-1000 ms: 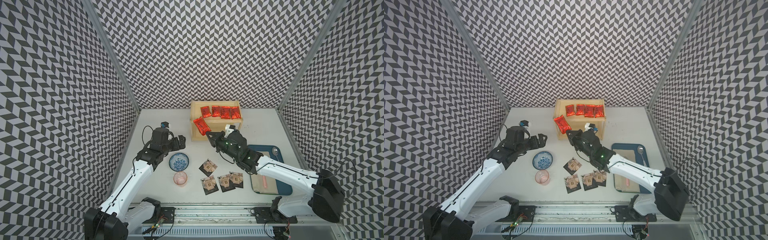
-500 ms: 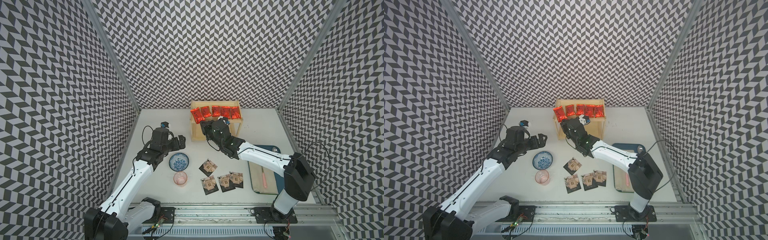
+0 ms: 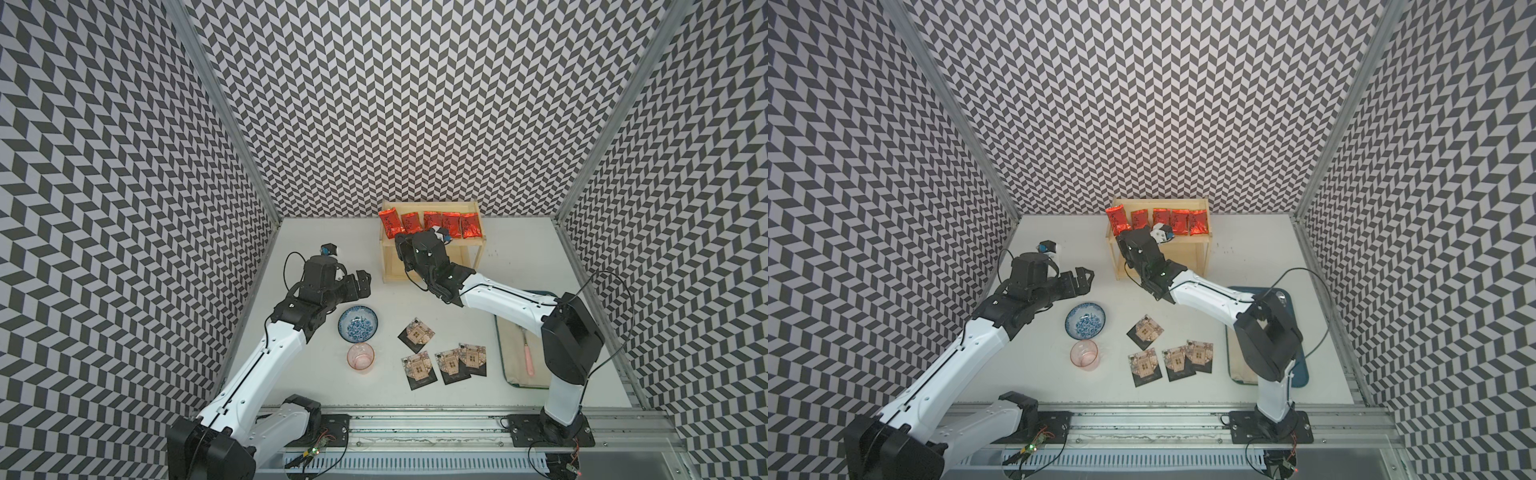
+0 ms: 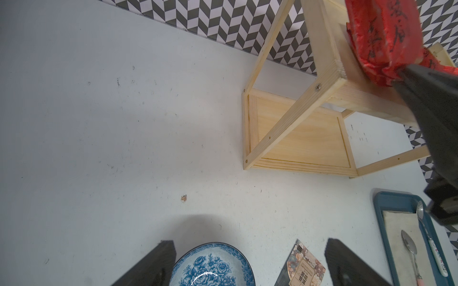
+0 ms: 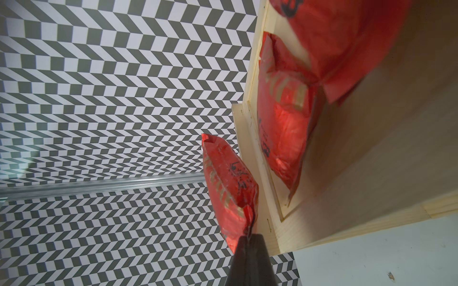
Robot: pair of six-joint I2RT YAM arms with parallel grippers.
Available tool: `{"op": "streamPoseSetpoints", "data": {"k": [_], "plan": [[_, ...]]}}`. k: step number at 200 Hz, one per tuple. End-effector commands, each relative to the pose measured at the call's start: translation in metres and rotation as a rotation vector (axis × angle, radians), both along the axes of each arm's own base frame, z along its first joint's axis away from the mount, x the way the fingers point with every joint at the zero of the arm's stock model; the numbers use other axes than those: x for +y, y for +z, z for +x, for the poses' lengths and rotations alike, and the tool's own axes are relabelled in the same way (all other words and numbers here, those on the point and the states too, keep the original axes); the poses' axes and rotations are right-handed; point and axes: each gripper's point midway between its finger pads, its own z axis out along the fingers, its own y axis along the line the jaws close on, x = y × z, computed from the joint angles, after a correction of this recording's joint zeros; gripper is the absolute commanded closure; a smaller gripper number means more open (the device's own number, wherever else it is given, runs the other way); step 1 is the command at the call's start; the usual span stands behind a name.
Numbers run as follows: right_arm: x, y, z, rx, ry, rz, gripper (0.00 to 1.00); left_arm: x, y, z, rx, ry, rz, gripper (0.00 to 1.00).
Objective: Place the tea bags on the shelf by color
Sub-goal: Place the tea bag on the shelf.
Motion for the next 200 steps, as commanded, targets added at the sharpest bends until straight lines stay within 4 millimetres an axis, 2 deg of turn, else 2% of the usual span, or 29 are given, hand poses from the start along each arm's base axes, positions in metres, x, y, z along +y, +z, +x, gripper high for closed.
{"op": "streamPoseSetpoints", "data": {"k": [1, 55, 105, 147, 178, 200], "plan": [[0.0, 0.005, 0.011, -0.018, -0.026, 0.021, 1.0, 0.002, 0.002, -0.002, -0.007, 0.001, -0.006, 0.01], [0.0, -0.002, 0.018, -0.007, -0.038, 0.027, 0.97, 0.002, -0.002, -0.001, 0.005, 0.002, 0.001, 0.01], [0.007, -0.002, 0.02, -0.014, -0.011, 0.035, 0.78, 0.002, -0.003, -0.001, 0.009, 0.005, 0.004, 0.01], [0.014, 0.01, 0.018, -0.054, 0.032, 0.025, 0.71, 0.003, -0.003, -0.001, 0.008, 0.008, 0.007, 0.01], [0.01, 0.029, 0.004, -0.118, 0.082, -0.049, 0.65, 0.004, -0.001, -0.001, 0.002, 0.012, 0.007, 0.01], [0.0, 0.042, -0.02, -0.172, 0.111, -0.147, 0.63, 0.002, 0.001, -0.002, -0.004, 0.001, -0.001, 0.01]]}}
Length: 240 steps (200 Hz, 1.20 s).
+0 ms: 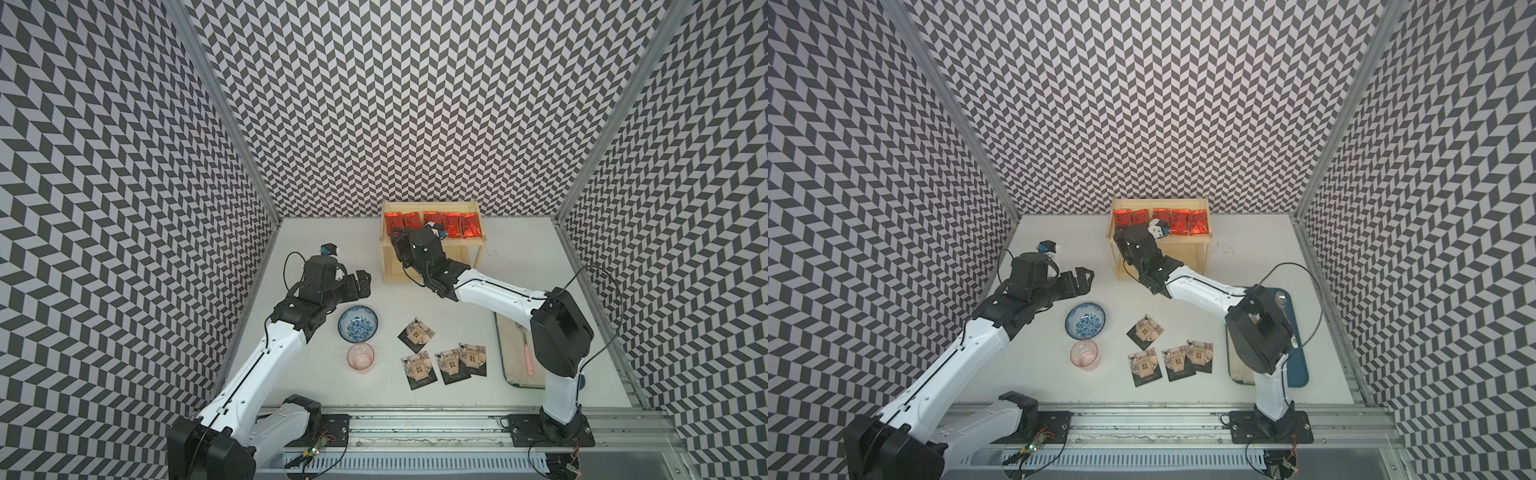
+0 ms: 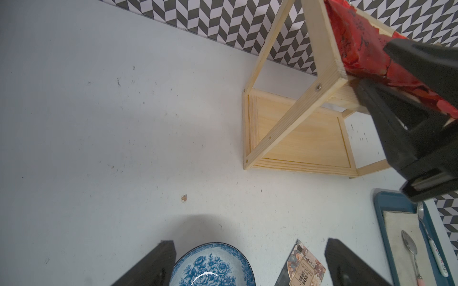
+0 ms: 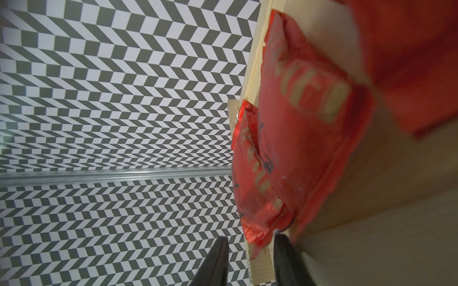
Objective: Place the tea bags on the shelf by color
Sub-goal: Place the tea bag on the shelf, then adjust the tea bag at the center of the board.
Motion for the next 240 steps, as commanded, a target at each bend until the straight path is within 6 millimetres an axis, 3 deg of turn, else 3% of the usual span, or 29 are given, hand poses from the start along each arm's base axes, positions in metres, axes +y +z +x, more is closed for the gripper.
{"op": "streamPoseSetpoints", "data": {"k": [1, 30, 51, 79, 109, 140, 194, 240], "plan": [[-0.01, 0.048, -0.028, -0.137, 0.051, -0.065, 0.63, 0.001, 0.001, -0.002, -0.004, -0.001, -0.002, 0.01], [-0.035, 0.068, -0.071, -0.251, 0.109, -0.218, 0.62, -0.007, 0.01, -0.008, -0.022, -0.051, -0.041, 0.05], [-0.056, 0.072, -0.112, -0.345, 0.19, -0.356, 0.63, -0.032, 0.014, -0.022, -0.015, -0.156, -0.136, 0.16], [-0.088, 0.026, -0.161, -0.386, 0.329, -0.524, 0.63, -0.076, -0.003, -0.043, 0.024, -0.259, -0.144, 0.17], [-0.116, -0.039, -0.198, -0.404, 0.433, -0.631, 0.63, -0.102, -0.033, -0.048, 0.118, -0.326, -0.118, 0.17], [-0.123, -0.09, -0.209, -0.38, 0.495, -0.7, 0.64, -0.129, -0.065, -0.056, 0.213, -0.394, -0.088, 0.18], [-0.093, -0.153, -0.221, -0.379, 0.674, -0.678, 0.67, -0.148, -0.112, -0.06, 0.344, -0.434, -0.072, 0.18], [-0.09, -0.181, -0.215, -0.309, 0.68, -0.696, 0.73, -0.146, -0.145, -0.059, 0.408, -0.414, -0.022, 0.17]]}}
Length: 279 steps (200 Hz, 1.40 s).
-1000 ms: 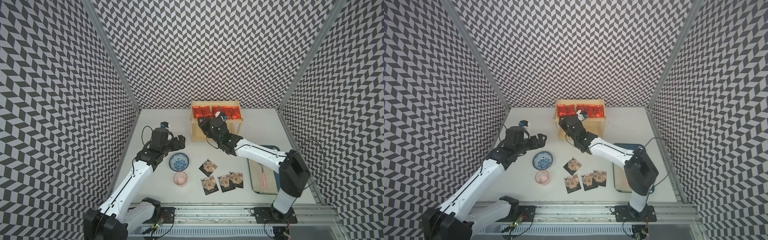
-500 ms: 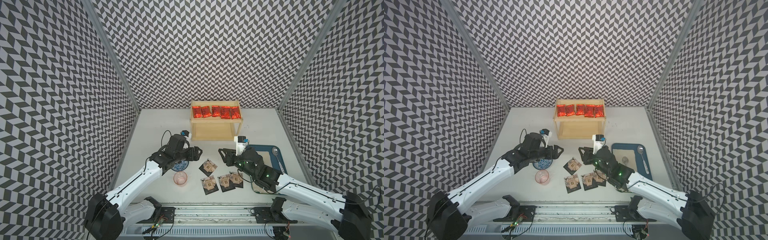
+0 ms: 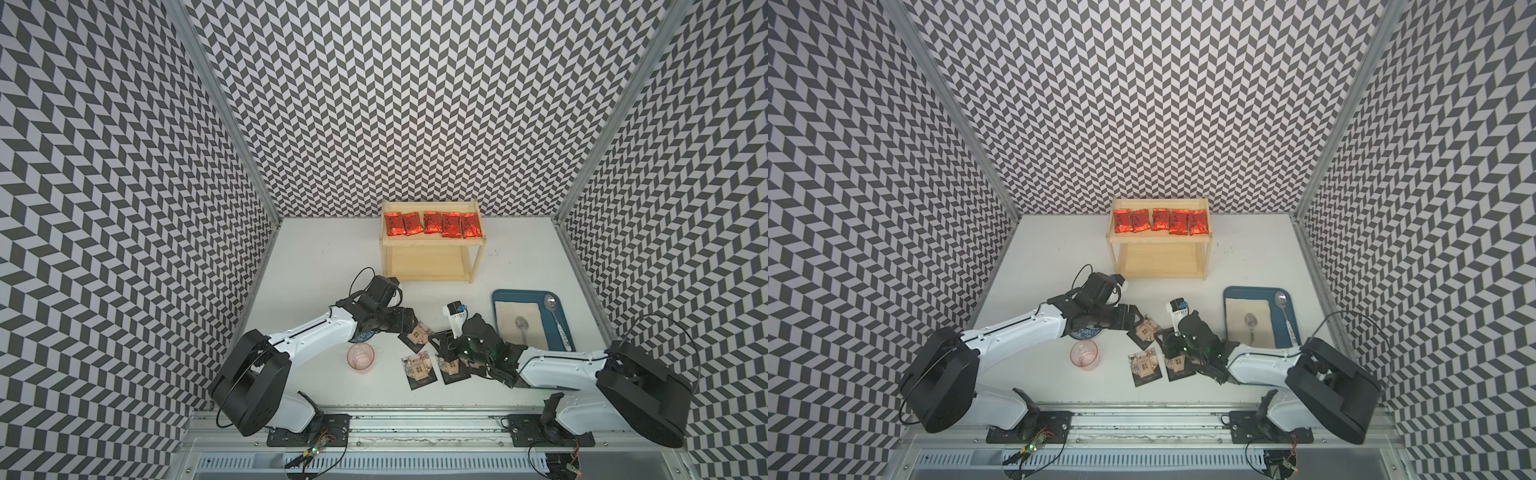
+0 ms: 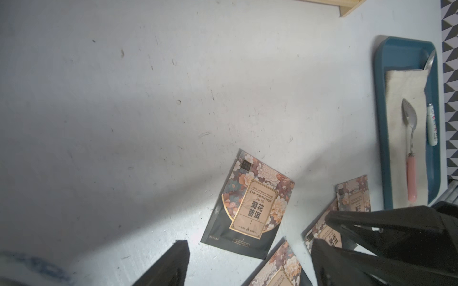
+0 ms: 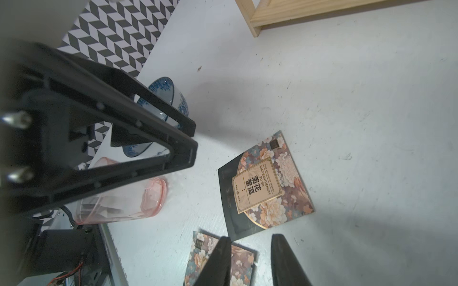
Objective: Place the tea bags on the shelf by color
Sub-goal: Adjust the tea bag at the center of the board.
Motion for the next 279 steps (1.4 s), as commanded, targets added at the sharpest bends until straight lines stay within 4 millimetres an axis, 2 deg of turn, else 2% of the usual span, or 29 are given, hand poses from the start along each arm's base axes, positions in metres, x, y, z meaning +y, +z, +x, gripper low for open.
{"op": "streamPoseSetpoints", "data": {"k": [1, 46, 61, 119, 176, 210, 234, 259, 279], "plan": [[0.013, 0.014, 0.007, -0.049, 0.01, 0.076, 0.73, -0.004, -0.011, 0.003, 0.003, -0.005, 0.004, 0.17], [0.016, -0.01, 0.01, 0.008, 0.009, 0.063, 0.75, -0.009, -0.034, 0.0, 0.053, -0.015, 0.003, 0.18], [0.017, -0.016, 0.01, 0.022, 0.012, 0.059, 0.76, -0.01, -0.041, -0.005, 0.072, -0.026, -0.006, 0.23], [0.02, -0.032, 0.022, 0.06, 0.008, 0.056, 0.81, -0.009, -0.051, -0.016, 0.103, -0.039, -0.03, 0.28], [0.025, -0.029, 0.05, 0.056, -0.003, 0.061, 0.84, -0.008, -0.055, -0.02, 0.12, -0.04, -0.03, 0.3], [0.014, -0.025, 0.071, 0.053, -0.045, 0.055, 0.84, -0.007, -0.054, -0.02, 0.122, -0.037, -0.029, 0.3], [0.013, -0.024, 0.082, 0.059, -0.033, 0.067, 0.86, -0.009, -0.054, -0.022, 0.132, -0.044, -0.041, 0.3], [0.009, -0.013, 0.087, 0.056, -0.034, 0.092, 0.86, -0.009, -0.055, -0.026, 0.149, -0.05, -0.04, 0.31], [0.002, 0.005, 0.076, 0.061, -0.037, 0.12, 0.85, -0.004, -0.056, -0.031, 0.157, -0.044, -0.027, 0.3]]}}
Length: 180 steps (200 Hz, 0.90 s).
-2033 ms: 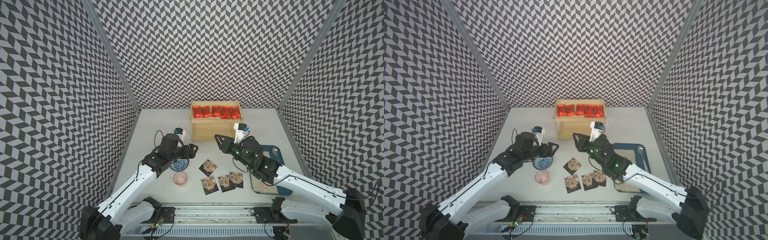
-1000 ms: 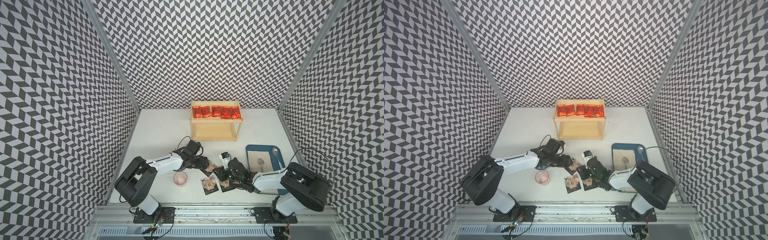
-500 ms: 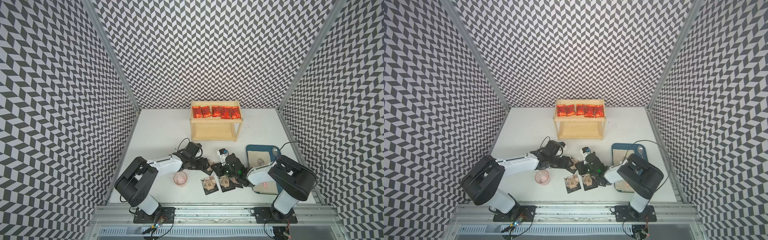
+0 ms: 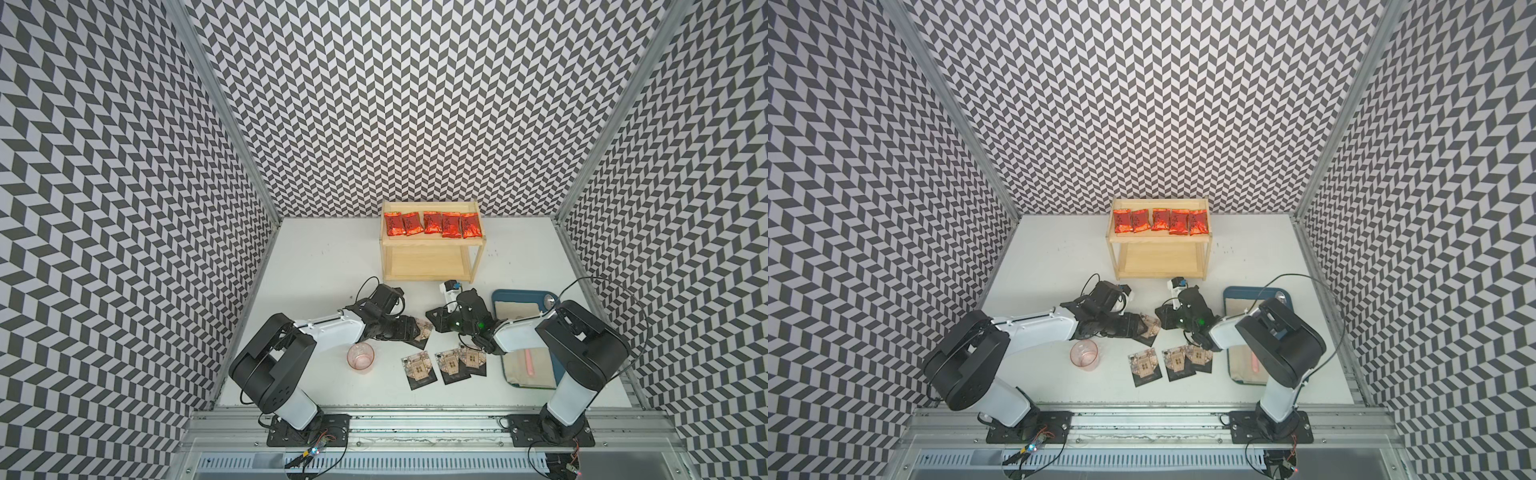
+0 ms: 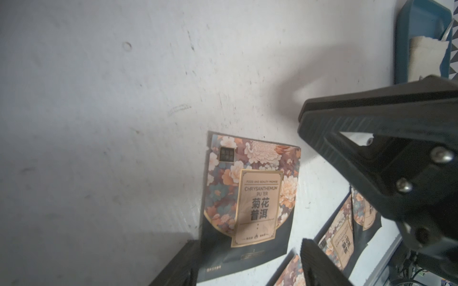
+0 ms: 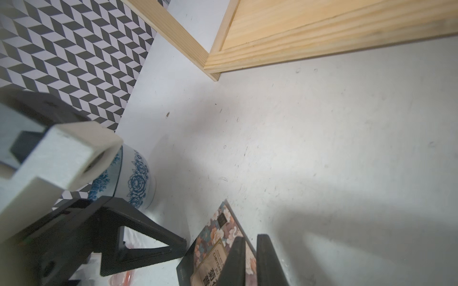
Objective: Place the tea bags on the shelf by color
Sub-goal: Adjust the tea bag at the center of the board.
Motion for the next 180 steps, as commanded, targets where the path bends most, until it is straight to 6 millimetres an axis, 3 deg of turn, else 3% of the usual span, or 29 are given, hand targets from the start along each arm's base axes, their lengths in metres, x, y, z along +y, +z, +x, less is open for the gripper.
{"op": "streamPoseSetpoints", "data": {"k": [1, 33, 66, 135, 180], "plan": [[-0.001, 0.029, -0.009, -0.026, 0.024, 0.055, 0.85, 0.012, -0.014, -0.019, 0.068, -0.002, 0.043, 0.3], [-0.013, 0.04, -0.043, 0.056, 0.038, 0.128, 0.83, 0.009, -0.013, -0.028, 0.074, -0.028, 0.034, 0.3], [-0.019, 0.029, -0.06, 0.146, 0.028, 0.156, 0.83, 0.0, -0.019, -0.037, 0.094, -0.065, 0.041, 0.29], [-0.008, -0.009, -0.051, 0.228, 0.037, 0.114, 0.82, -0.016, -0.009, -0.036, 0.074, -0.1, 0.028, 0.29], [0.009, -0.017, -0.037, 0.239, 0.073, 0.123, 0.83, -0.013, 0.008, -0.023, 0.022, -0.062, 0.016, 0.3]]}}
